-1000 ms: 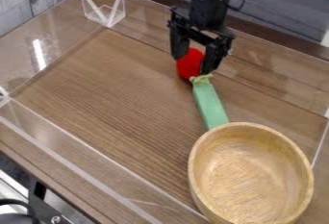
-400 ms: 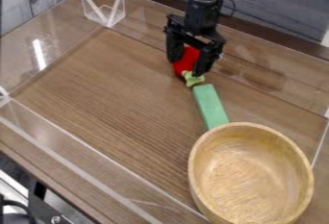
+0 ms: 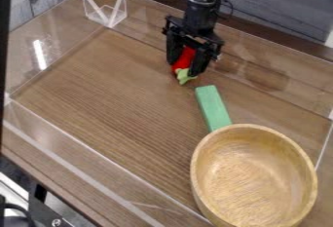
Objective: Move the red object to the left side of the table
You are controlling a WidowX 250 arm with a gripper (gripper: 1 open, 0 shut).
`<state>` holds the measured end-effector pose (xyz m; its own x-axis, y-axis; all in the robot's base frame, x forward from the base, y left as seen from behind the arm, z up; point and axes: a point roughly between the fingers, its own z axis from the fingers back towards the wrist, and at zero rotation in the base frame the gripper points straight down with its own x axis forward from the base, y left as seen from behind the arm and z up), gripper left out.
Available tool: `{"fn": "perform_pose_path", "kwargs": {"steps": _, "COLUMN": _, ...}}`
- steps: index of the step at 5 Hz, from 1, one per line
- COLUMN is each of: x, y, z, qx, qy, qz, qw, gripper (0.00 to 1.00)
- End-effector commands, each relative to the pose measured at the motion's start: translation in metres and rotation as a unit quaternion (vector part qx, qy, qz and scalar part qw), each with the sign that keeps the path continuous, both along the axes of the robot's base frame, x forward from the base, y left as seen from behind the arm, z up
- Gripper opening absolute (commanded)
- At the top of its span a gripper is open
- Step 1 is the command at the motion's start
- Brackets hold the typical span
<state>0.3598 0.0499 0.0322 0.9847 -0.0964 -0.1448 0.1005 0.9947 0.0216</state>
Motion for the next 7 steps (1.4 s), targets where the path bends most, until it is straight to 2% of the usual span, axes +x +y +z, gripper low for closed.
{"fn": "perform_pose_path", "kwargs": {"steps": 1, "x": 0.010, "y": 0.000, "z": 0.013, "qx": 0.003, "qy": -0.035, "qz": -0.013, "qw": 0.9993, "gripper": 0.00}}
{"fn": "perform_pose_path", "kwargs": {"steps": 2, "x": 0.009, "y": -0.003, "z": 0.012, "qx": 0.002, "qy": -0.034, "qz": -0.016, "qw": 0.9993, "gripper": 1.00}}
{"fn": "perform_pose_path", "kwargs": {"steps": 3, "x": 0.008, "y": -0.007, "z": 0.012, "qx": 0.002, "qy": -0.036, "qz": -0.024, "qw": 0.9990, "gripper": 0.00}}
{"fn": "perform_pose_path", "kwargs": {"steps": 4, "x": 0.007, "y": -0.012, "z": 0.013, "qx": 0.002, "qy": -0.040, "qz": -0.035, "qw": 0.9986, "gripper": 0.00}}
{"fn": "perform_pose_path", "kwargs": {"steps": 7, "x": 0.012, "y": -0.030, "z": 0.008, "qx": -0.001, "qy": -0.036, "qz": -0.057, "qw": 0.9977, "gripper": 0.00}}
